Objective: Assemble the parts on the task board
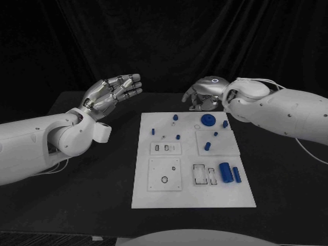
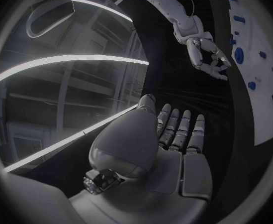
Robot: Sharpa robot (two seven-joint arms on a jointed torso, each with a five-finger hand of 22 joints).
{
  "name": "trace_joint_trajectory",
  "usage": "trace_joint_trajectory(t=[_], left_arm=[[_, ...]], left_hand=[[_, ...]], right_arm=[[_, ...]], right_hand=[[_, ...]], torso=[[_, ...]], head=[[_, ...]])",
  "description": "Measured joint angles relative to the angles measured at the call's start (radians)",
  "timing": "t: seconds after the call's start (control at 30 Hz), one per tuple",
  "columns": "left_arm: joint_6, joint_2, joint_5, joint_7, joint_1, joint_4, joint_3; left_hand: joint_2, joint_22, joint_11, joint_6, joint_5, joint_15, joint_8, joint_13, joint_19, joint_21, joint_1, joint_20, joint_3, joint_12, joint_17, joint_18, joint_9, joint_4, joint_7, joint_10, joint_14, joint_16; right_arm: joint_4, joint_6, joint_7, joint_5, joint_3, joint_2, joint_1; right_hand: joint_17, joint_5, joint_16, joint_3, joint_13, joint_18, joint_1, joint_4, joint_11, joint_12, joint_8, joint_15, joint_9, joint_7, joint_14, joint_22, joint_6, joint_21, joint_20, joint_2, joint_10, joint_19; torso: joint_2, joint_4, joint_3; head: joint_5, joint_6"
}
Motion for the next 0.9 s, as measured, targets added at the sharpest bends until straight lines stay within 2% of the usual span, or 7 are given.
trace_joint_trajectory(t=[0.07,0.13,0.23,0.3,0.37,0.53,0.9], left_arm=[[0.0,-0.001,0.0,0.0,0.0,0.0,0.0],[0.0,-0.002,0.0,0.0,0.0,0.0,0.0],[0.0,-0.002,0.0,0.0,0.0,-0.001,0.0],[0.0,-0.002,0.0,0.0,0.0,-0.001,0.0],[0.001,-0.002,0.0,0.0,-0.001,0.0,0.0],[0.003,0.0,0.0,0.0,-0.002,-0.002,0.0],[0.011,0.007,0.0,0.0,-0.004,-0.008,0.0]], left_hand=[[0.0,0.0,0.0,0.001,0.0,0.0,0.0,0.0,0.0,0.0,0.0,0.0,0.002,0.0,0.0,0.0,0.0,-0.002,-0.002,0.0,0.0,0.003],[0.0,0.0,0.0,0.001,0.001,0.0,0.0,0.0,0.0,0.0,0.0,0.0,0.002,0.0,0.0,0.0,0.0,-0.002,-0.001,0.0,0.0,0.003],[0.004,0.0,0.0,0.001,0.004,0.002,0.0,0.0,0.0,0.0,0.004,0.0,0.007,0.0,0.001,0.0,0.0,-0.002,-0.001,0.0,0.002,0.003],[0.002,0.0,0.0,0.001,0.004,0.004,0.0,0.0,0.0,0.0,0.006,0.0,0.007,0.0,0.001,0.0,0.0,-0.002,-0.001,0.0,0.004,0.003],[0.0,0.0,0.0,0.001,0.008,0.004,0.0,0.0,0.0,0.0,0.009,0.0,0.007,0.0,0.001,0.0,0.0,-0.002,-0.001,0.0,0.004,0.005],[0.0,0.0,0.0,0.001,0.008,0.004,0.0,0.0,0.0,0.0,0.009,0.0,0.01,0.0,0.001,0.0,0.0,0.001,-0.001,0.0,0.004,0.007],[0.0,0.0,0.0,0.001,0.008,0.008,0.0,0.0,0.004,0.0,0.009,-0.004,0.014,0.0,0.001,0.0,0.0,-0.003,-0.001,0.0,0.008,0.007]], right_arm=[[0.029,-0.004,0.003,0.016,0.0,-0.032,0.006],[0.045,-0.004,0.001,0.03,-0.001,-0.059,0.009],[0.054,0.005,-0.009,0.042,-0.001,-0.08,0.009],[0.055,0.011,-0.015,0.045,-0.001,-0.087,0.008],[0.056,0.022,-0.028,0.048,0.0,-0.099,0.001],[0.056,0.054,-0.065,0.046,-0.001,-0.121,-0.023],[0.047,0.116,-0.129,0.02,-0.001,-0.135,-0.051]], right_hand=[[0.012,-0.037,-0.019,-0.051,0.198,0.0,-0.031,0.025,-0.028,0.234,0.0,-0.012,-0.006,0.009,0.05,0.01,0.032,-0.004,-0.018,0.008,0.029,0.03],[0.331,-0.059,0.179,-0.096,0.656,-0.004,-0.061,0.053,-0.052,0.657,0.0,-0.022,-0.005,0.015,0.169,0.097,0.046,0.075,-0.027,0.02,0.181,0.106],[0.631,-0.054,0.441,-0.143,0.895,-0.054,-0.093,0.081,-0.067,1.021,0.0,-0.041,0.018,0.01,0.22,0.217,0.051,0.224,-0.046,0.037,0.311,0.212],[0.652,-0.034,0.504,-0.158,0.908,-0.075,-0.097,0.088,-0.075,1.063,0.013,-0.049,0.041,0.004,0.224,0.229,0.045,0.311,-0.056,0.041,0.32,0.255],[0.661,0.033,0.53,-0.174,0.914,-0.104,-0.098,0.091,-0.078,1.079,0.069,-0.059,0.097,-0.005,0.224,0.234,0.022,0.424,-0.068,0.042,0.324,0.272],[0.662,0.134,0.533,-0.183,0.914,-0.118,-0.11,0.114,-0.077,1.081,0.155,-0.059,0.174,0.012,0.224,0.235,-0.053,0.476,-0.064,0.04,0.324,0.276],[0.661,0.156,0.533,-0.16,0.914,-0.118,-0.134,0.113,-0.047,1.081,0.167,-0.044,0.174,0.034,0.224,0.234,-0.105,0.476,-0.051,0.024,0.325,0.277]], torso=[[0.0,-0.0001,-0.0006],[-0.001,-0.0005,-0.0012],[-0.003,-0.0023,-0.0015],[-0.004,-0.0034,-0.0017],[-0.005,-0.0047,-0.0019],[-0.009,-0.0078,-0.0017],[-0.01,-0.0106,0.0023]], head=[[0.0,0.005],[-0.001,0.009],[-0.001,0.009],[-0.001,0.008],[0.0,0.007],[0.002,0.003],[-0.002,0.004]])
